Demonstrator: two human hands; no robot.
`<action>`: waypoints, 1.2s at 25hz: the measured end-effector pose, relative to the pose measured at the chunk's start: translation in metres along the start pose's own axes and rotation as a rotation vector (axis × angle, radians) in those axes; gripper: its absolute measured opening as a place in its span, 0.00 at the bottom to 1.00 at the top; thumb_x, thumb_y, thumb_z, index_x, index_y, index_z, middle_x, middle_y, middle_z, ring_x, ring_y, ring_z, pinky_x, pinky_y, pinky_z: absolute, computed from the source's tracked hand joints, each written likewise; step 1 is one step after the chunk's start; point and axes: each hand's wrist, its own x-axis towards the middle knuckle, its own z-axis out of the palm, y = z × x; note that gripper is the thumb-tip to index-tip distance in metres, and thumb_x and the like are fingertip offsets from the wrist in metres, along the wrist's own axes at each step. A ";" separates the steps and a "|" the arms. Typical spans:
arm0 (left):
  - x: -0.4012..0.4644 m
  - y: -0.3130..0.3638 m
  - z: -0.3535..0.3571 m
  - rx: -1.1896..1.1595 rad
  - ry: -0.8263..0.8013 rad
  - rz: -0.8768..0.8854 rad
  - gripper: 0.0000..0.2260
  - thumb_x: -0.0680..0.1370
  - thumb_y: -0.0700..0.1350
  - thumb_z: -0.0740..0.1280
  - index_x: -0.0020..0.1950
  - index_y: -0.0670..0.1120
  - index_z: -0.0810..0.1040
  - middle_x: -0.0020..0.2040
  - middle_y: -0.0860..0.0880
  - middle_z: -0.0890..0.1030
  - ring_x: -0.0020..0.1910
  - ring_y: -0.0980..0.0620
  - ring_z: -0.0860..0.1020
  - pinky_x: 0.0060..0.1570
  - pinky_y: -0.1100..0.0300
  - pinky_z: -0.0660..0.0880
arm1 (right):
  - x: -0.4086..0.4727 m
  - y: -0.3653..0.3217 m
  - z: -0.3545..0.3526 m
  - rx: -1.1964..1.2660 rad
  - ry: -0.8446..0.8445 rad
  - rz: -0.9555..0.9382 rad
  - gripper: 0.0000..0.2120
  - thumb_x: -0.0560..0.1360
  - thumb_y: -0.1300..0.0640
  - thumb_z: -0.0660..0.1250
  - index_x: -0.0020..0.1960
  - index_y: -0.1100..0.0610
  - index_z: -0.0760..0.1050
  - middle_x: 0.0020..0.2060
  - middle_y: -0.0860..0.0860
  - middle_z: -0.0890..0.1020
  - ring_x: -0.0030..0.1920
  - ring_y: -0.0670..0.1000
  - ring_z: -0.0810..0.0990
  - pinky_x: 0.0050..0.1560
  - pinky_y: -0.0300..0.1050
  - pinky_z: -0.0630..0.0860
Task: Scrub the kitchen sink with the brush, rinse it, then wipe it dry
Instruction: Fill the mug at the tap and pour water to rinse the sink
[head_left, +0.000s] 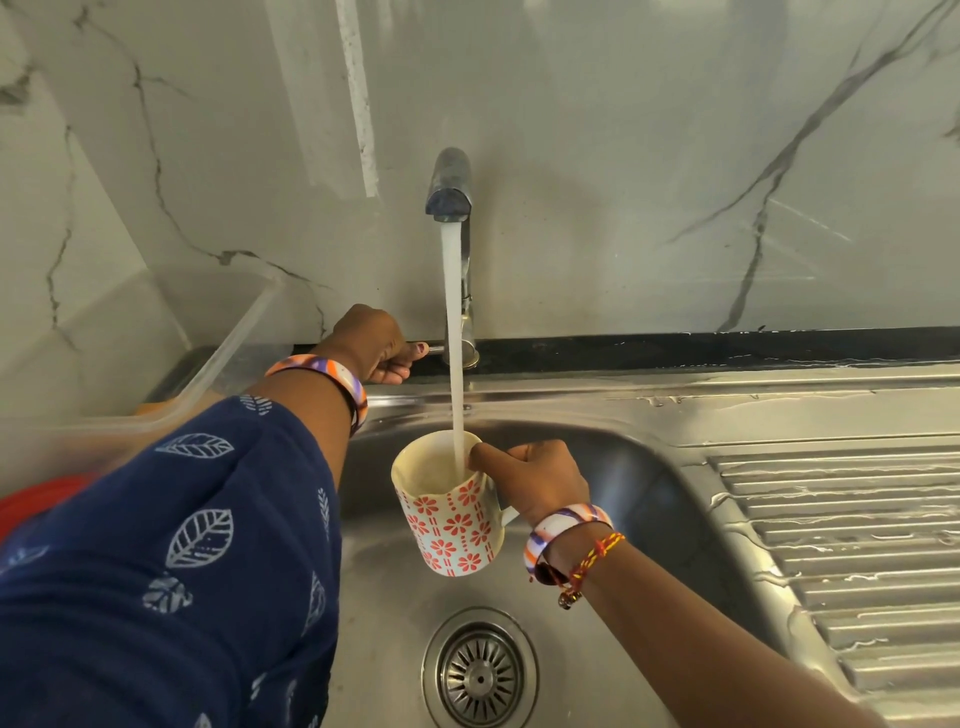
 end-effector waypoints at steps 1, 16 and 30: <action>0.000 -0.001 0.000 -0.006 -0.006 0.002 0.12 0.77 0.42 0.66 0.36 0.37 0.72 0.34 0.43 0.73 0.32 0.52 0.72 0.37 0.62 0.73 | 0.000 0.001 0.001 0.011 0.003 0.009 0.18 0.70 0.43 0.69 0.26 0.53 0.75 0.27 0.47 0.78 0.32 0.46 0.75 0.35 0.38 0.71; -0.006 -0.006 0.001 -0.033 -0.065 -0.003 0.12 0.79 0.42 0.64 0.37 0.38 0.72 0.33 0.44 0.74 0.30 0.52 0.73 0.18 0.68 0.72 | 0.004 0.003 0.006 0.331 0.087 0.231 0.16 0.69 0.48 0.71 0.29 0.56 0.73 0.30 0.51 0.76 0.34 0.49 0.73 0.47 0.49 0.71; -0.006 -0.006 0.001 -0.008 -0.068 -0.023 0.14 0.79 0.44 0.63 0.35 0.39 0.72 0.26 0.45 0.75 0.25 0.54 0.73 0.17 0.69 0.71 | -0.001 0.040 0.021 0.291 0.061 0.337 0.12 0.69 0.50 0.72 0.33 0.56 0.74 0.30 0.49 0.77 0.33 0.47 0.73 0.38 0.41 0.68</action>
